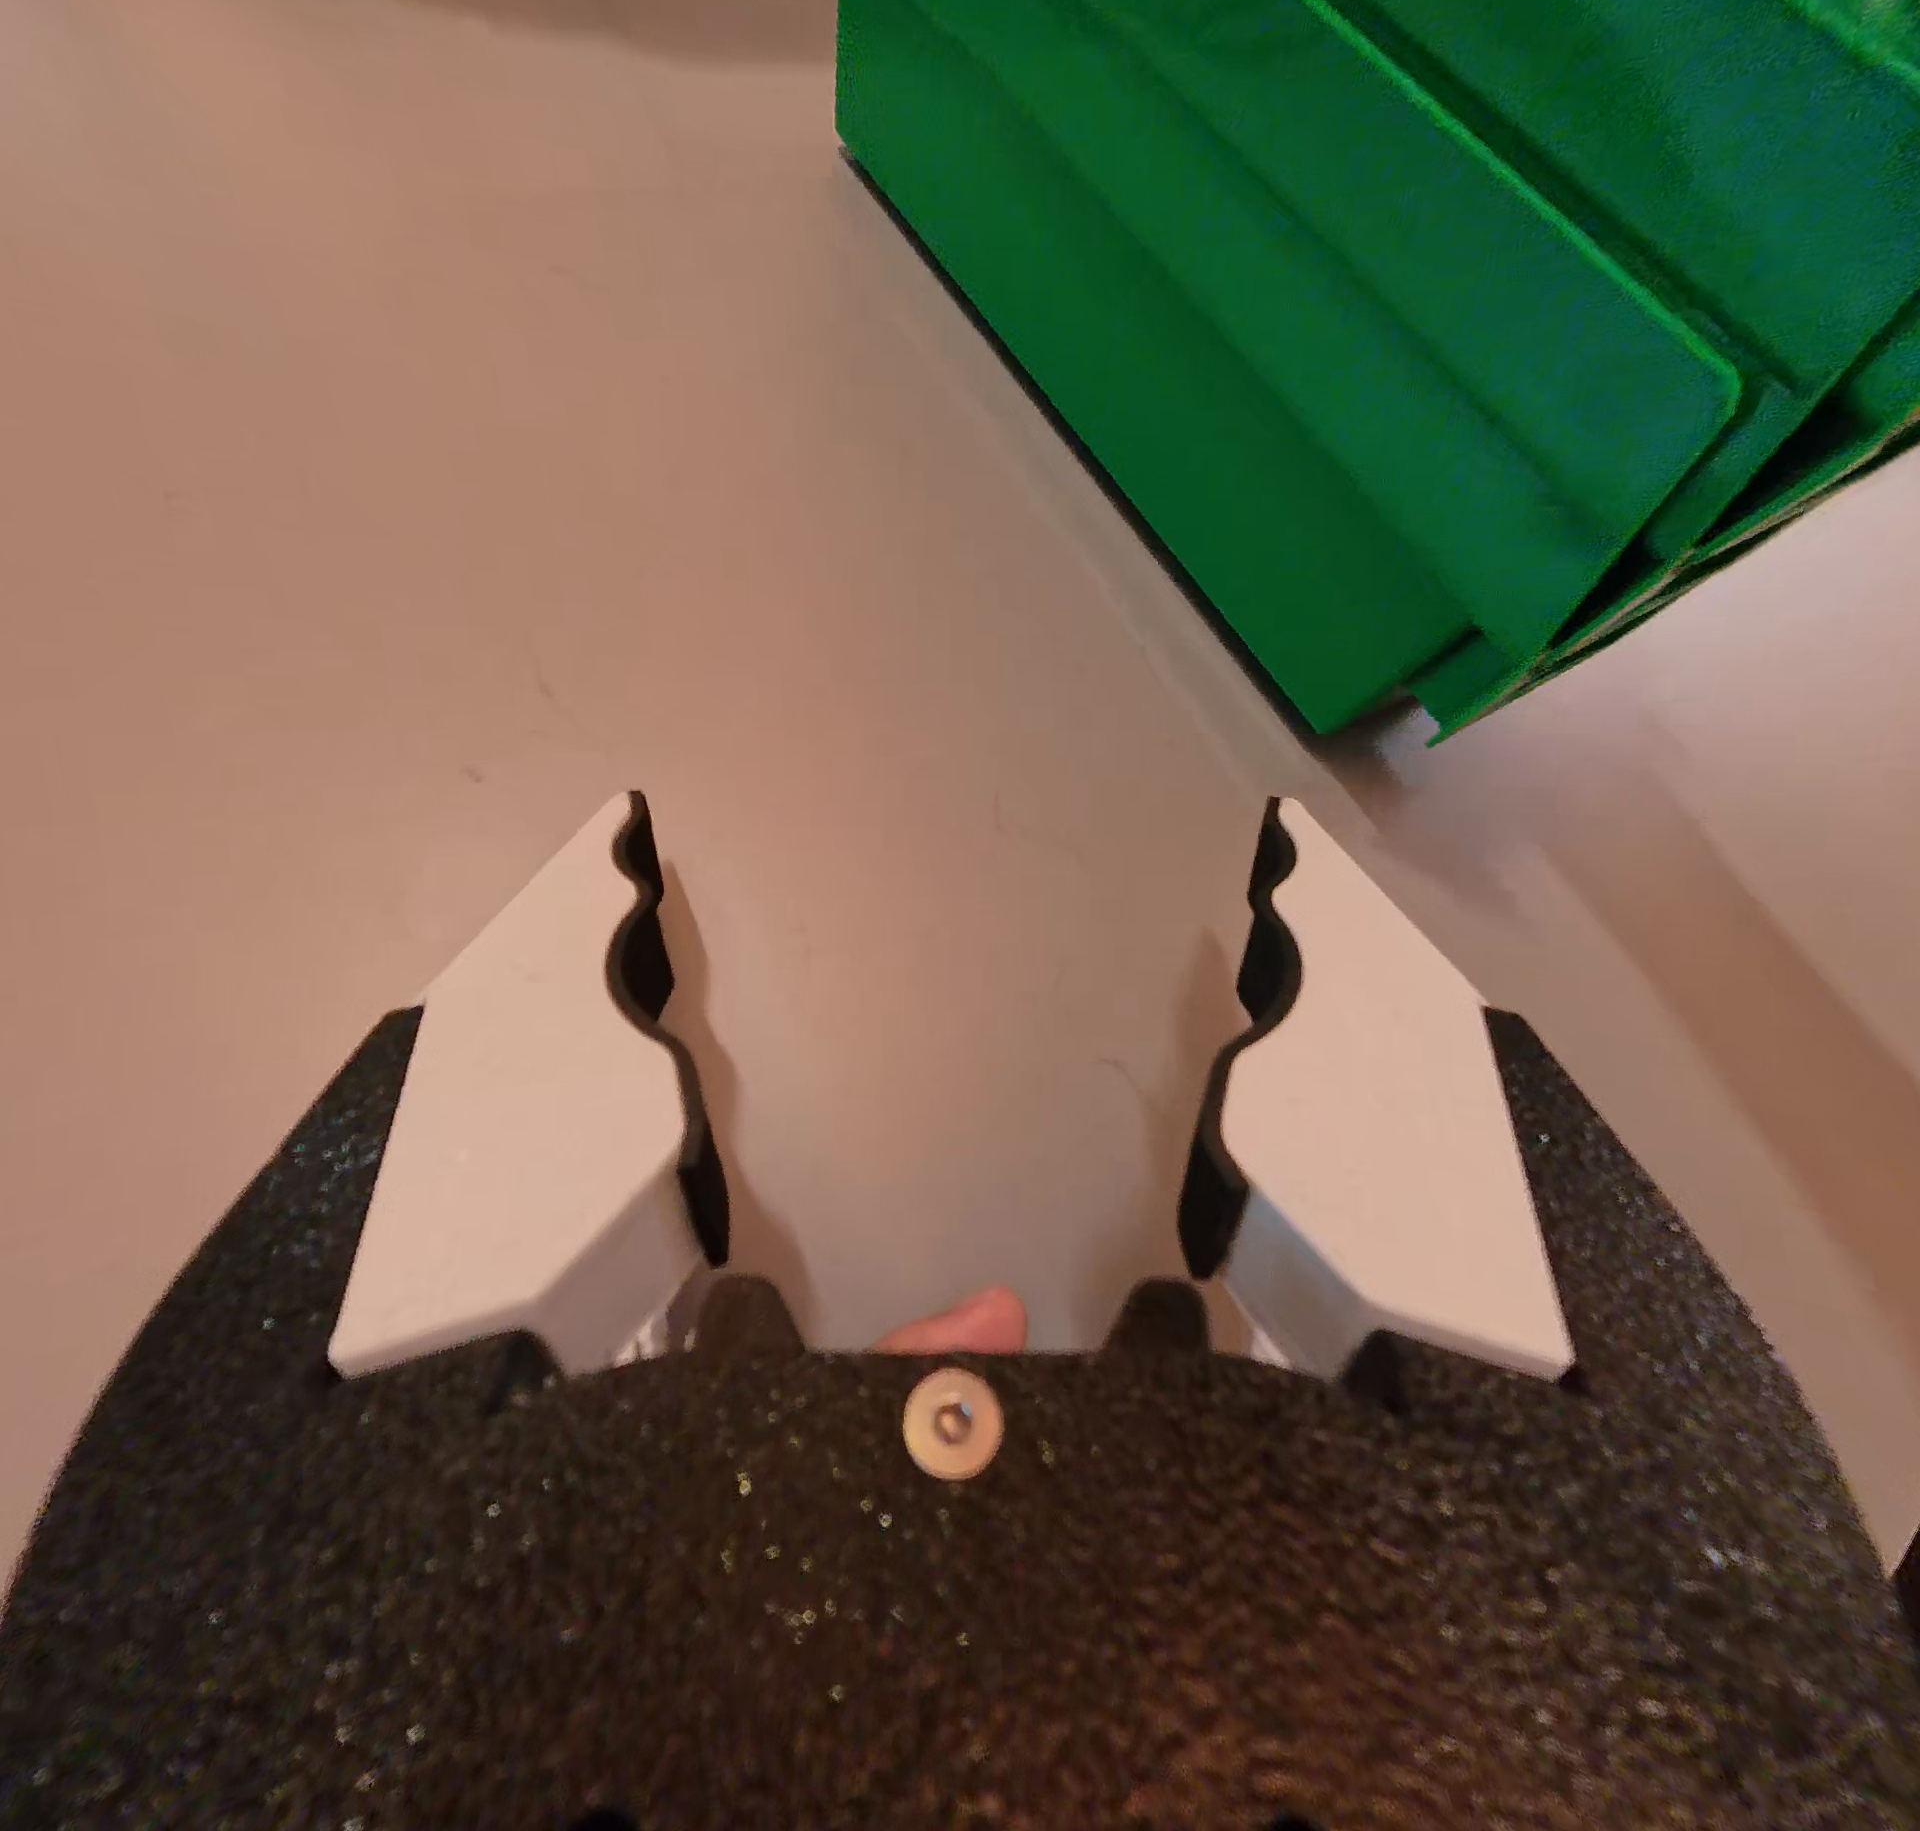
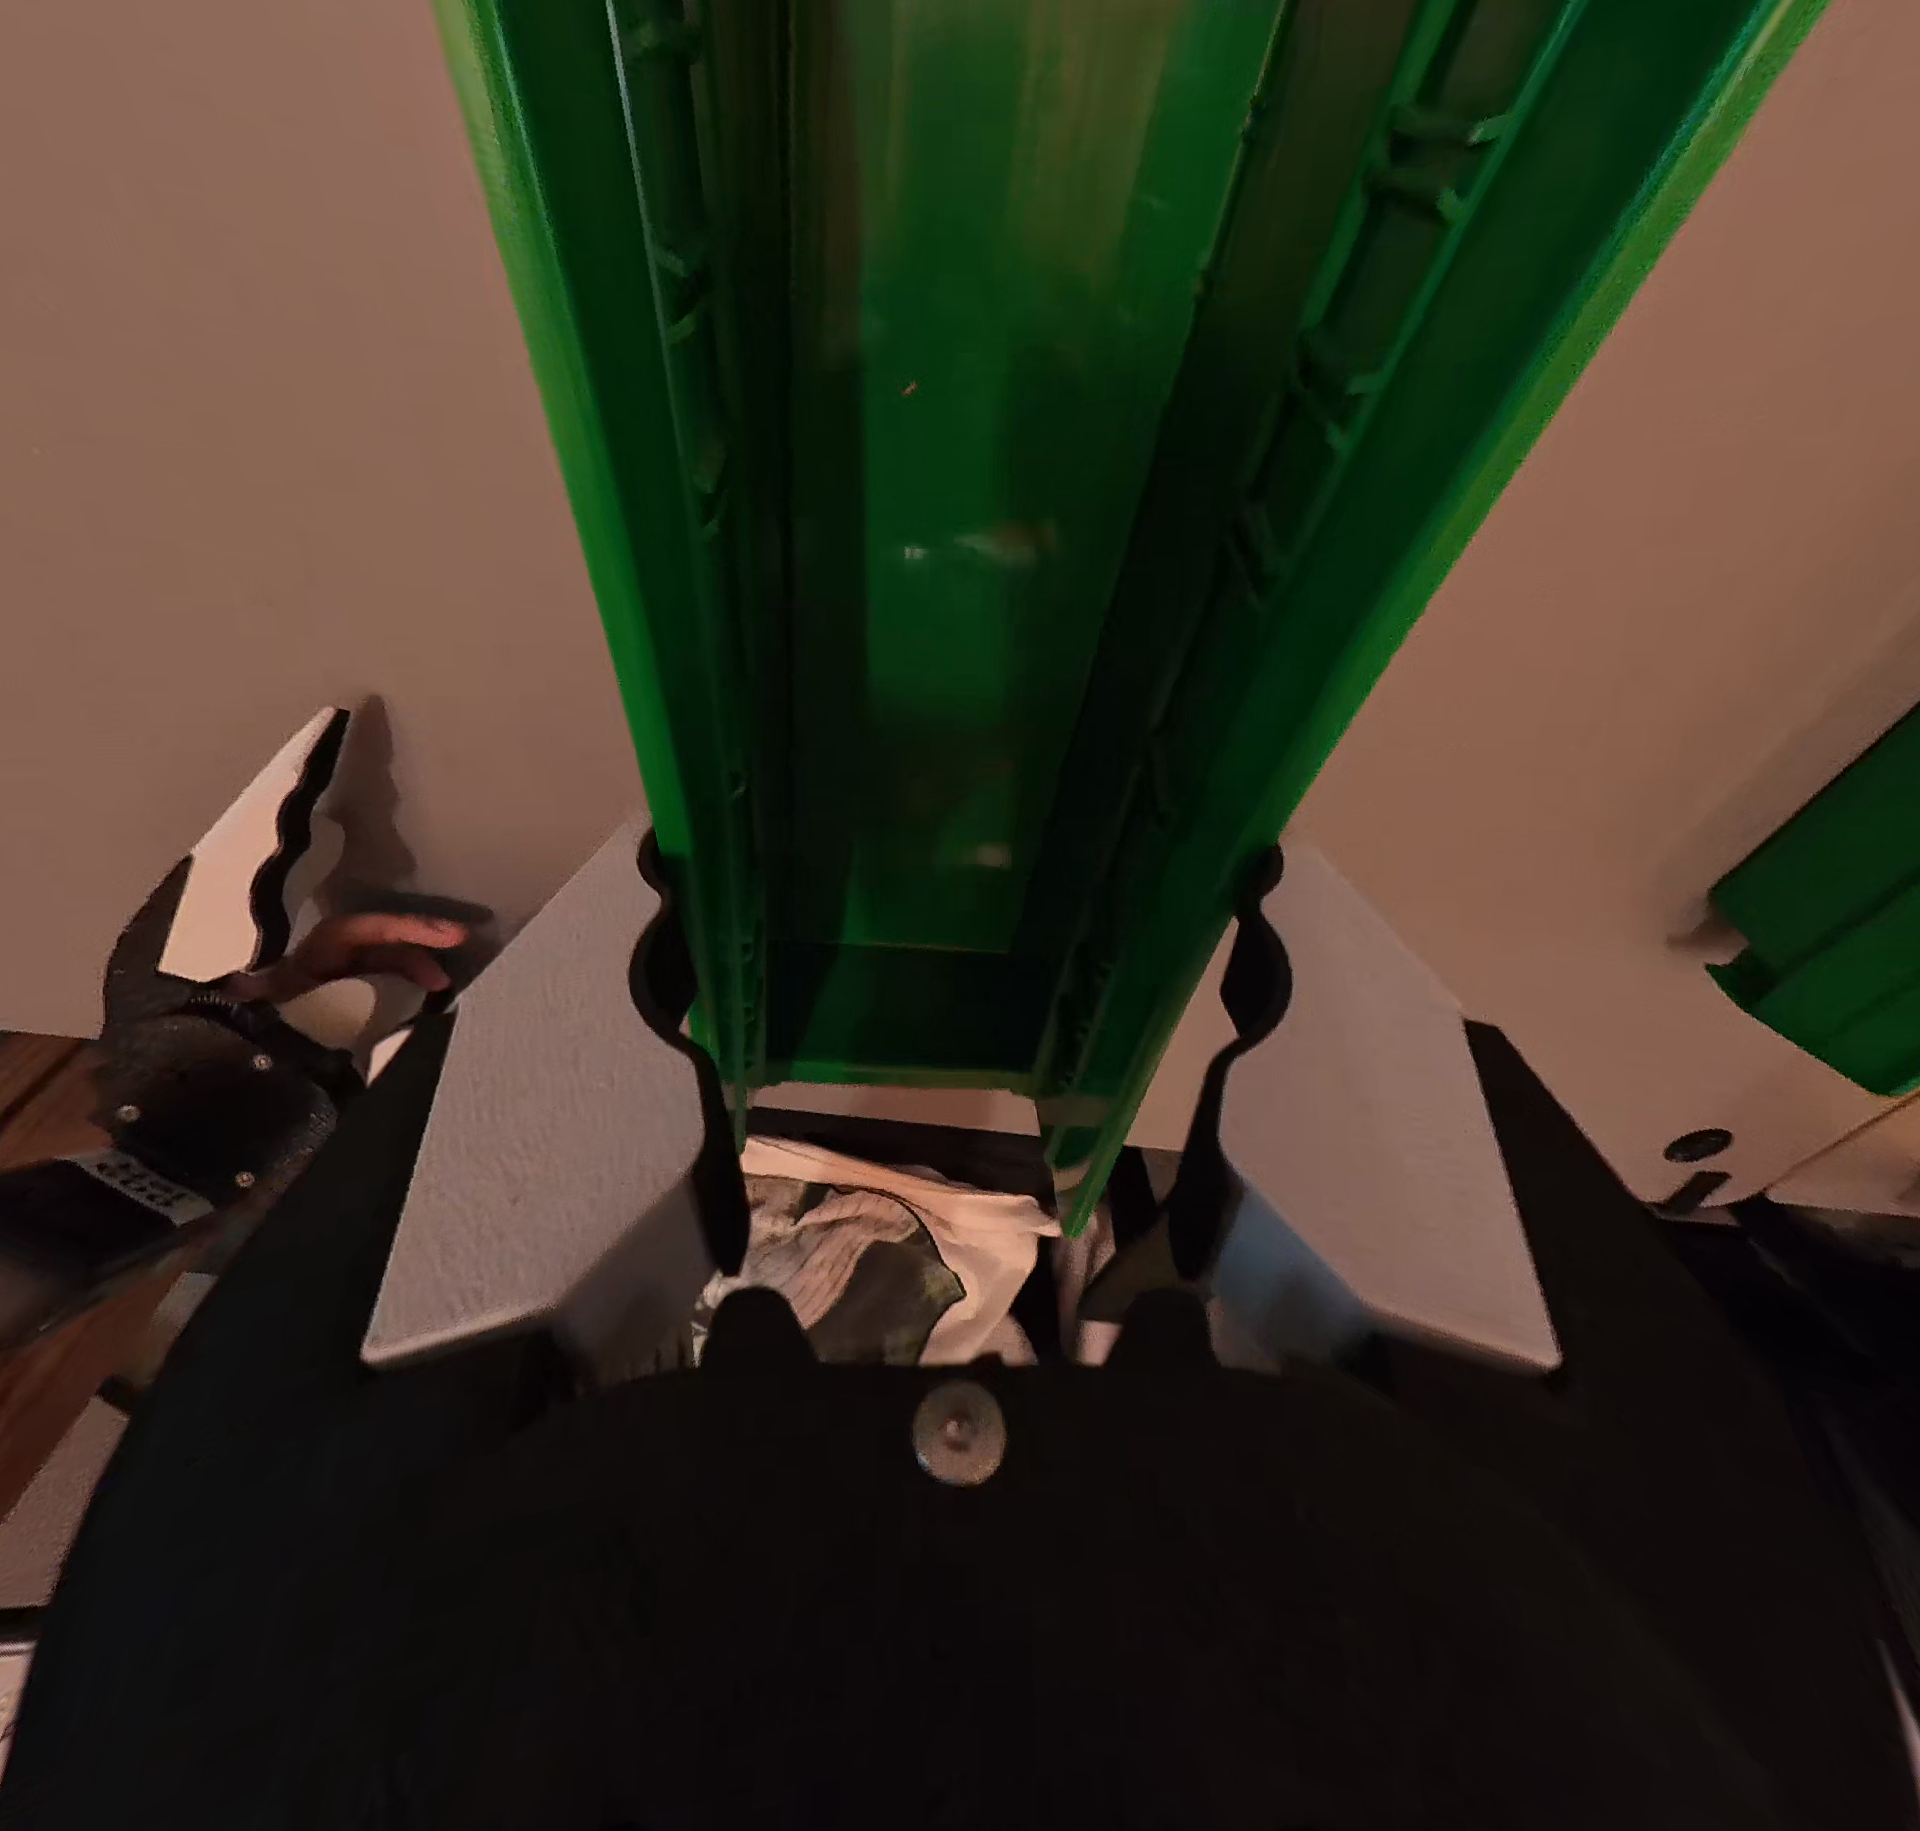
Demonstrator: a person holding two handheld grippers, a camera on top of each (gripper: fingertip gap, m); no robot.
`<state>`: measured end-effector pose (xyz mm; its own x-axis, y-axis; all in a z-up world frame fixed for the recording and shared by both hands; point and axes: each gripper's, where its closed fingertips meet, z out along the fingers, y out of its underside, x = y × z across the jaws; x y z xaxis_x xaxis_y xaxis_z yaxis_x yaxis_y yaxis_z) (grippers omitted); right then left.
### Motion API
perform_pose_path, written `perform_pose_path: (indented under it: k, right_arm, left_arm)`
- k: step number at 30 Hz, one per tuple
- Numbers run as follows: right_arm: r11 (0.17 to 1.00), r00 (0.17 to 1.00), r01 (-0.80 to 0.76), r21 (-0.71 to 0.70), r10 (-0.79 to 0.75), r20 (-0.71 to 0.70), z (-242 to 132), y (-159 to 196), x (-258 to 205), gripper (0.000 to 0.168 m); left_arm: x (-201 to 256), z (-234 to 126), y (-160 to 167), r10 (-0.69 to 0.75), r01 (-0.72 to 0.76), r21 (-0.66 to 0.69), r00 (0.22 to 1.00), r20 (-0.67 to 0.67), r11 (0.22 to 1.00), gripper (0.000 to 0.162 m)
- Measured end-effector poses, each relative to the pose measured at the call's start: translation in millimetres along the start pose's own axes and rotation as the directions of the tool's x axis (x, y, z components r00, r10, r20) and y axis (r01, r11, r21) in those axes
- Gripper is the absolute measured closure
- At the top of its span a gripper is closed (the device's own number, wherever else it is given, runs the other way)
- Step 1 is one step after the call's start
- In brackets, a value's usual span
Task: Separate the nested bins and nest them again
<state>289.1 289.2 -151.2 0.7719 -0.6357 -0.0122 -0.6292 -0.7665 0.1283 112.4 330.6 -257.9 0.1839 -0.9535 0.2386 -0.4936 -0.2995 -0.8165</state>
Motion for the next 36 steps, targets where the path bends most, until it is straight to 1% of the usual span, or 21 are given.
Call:
perform_pose_path:
  k: [5, 11, 14, 18, 22, 27, 30, 33, 36]
  right_arm:
    - [0.999, 0.998, 0.023, -0.034, -0.025, -0.053, -16.3, 7.3, 1.0, 0.068]
    - [0.997, 0.996, 0.042, -0.067, -0.047, -0.072, -35.4, 16.8, 4.8, 0.072]
    - [0.997, 0.996, 0.043, -0.058, -0.047, -0.069, -45.6, 18.6, 4.0, 0.073]
    - [0.995, 0.995, 0.072, -0.076, -0.076, -0.064, -65.3, 28.3, 0.8, 0.073]
    - [0.995, 0.994, 0.085, -0.058, -0.089, -0.066, -91.2, 33.1, 4.8, 0.072]
    - [0.999, 0.995, 0.051, 0.001, -0.051, -0.081, -130.8, 34.4, 32.8, 0.072]
    - [0.999, 0.996, 0.001, 0.045, 0.003, -0.088, -148.1, 34.9, 61.9, 0.071]
    - [0.998, 0.992, -0.04, 0.057, 0.047, -0.117, -150.0, 38.4, 97.6, 0.07]
    - [0.996, 0.989, -0.075, 0.048, 0.081, -0.126, -135.3, 42.3, 128.5, 0.069]
  left_arm:
    - [0.4, -1.0, -0.8, -0.003, 0.003, 0.007, 1.0, -0.005, 1.0, 0.051]
    - [1.7, -1.2, -0.7, -0.002, 0.002, 0.006, 1.0, -0.013, 1.0, 0.051]
    - [2.1, -1.5, -0.8, -0.008, 0.008, 0.009, 1.0, -0.02, 1.0, 0.051]
    - [1.8, -1.7, -0.9, -0.024, 0.025, 0.012, 0.999, -0.03, 1.0, 0.051]
    - [2.9, -2.7, -1.1, -0.024, 0.024, 0.015, 0.999, -0.036, 1.0, 0.051]
    - [4.6, -2.7, -0.2, -0.014, 0.014, 0.01, 0.999, -0.038, 1.0, 0.051]
    - [4.6, -2.5, -0.3, -0.014, 0.015, 0.009, 0.999, -0.04, 1.0, 0.051]
    - [4.7, -2.8, -0.6, -0.016, 0.016, 0.012, 0.999, -0.041, 1.0, 0.051]
    - [5.9, -2.4, -0.2, -0.018, 0.018, 0.01, 0.999, -0.046, 1.0, 0.051]
